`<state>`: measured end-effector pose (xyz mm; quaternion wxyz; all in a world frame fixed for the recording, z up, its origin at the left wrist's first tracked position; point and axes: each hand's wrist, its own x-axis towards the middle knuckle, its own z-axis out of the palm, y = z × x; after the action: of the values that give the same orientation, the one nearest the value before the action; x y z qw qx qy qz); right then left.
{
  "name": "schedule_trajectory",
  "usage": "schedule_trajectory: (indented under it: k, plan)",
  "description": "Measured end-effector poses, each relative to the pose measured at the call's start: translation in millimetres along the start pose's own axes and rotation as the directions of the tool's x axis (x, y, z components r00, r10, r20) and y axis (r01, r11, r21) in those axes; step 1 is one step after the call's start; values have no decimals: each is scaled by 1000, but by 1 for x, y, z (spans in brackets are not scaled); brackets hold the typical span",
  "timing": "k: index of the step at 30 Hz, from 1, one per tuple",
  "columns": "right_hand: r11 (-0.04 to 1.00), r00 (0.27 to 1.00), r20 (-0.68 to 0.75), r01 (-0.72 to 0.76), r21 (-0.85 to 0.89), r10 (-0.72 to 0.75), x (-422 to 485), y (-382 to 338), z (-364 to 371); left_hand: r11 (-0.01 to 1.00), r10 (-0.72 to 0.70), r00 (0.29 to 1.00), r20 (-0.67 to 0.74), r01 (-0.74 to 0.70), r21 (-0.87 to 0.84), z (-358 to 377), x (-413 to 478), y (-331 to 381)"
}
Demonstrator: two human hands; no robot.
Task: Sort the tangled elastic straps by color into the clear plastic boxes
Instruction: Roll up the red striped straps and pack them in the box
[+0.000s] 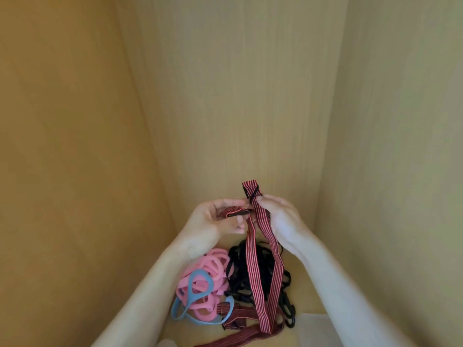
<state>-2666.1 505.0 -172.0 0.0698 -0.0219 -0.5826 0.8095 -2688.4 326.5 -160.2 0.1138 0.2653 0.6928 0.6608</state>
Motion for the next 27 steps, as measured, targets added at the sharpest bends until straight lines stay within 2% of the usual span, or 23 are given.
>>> schedule_trajectory:
  k: [6,10,17,22,25,27]
  plan:
    - [1000,997,81,11,-18,-9,1,4,3,990,-16,999,-36,21,143,8,10,4]
    - [1000,992,122,-17,-3,18,1,4,6,966,76,988,-135,-40,256,9,17,3]
    - [999,987,162,19,-49,-11,-3,3,1,971,138,943,-302,-69,227,12,30,-1]
    - [999,969,245,29,-45,-17,-9,2,2,982,128,948,-292,-79,172,11,32,0]
    - [995,954,300,32,-93,-3,-12,0,2,977,128,967,-219,-85,196,7,34,2]
    - [989,952,303,15,-144,30,-11,1,1,984,128,976,-174,-103,147,5,36,5]
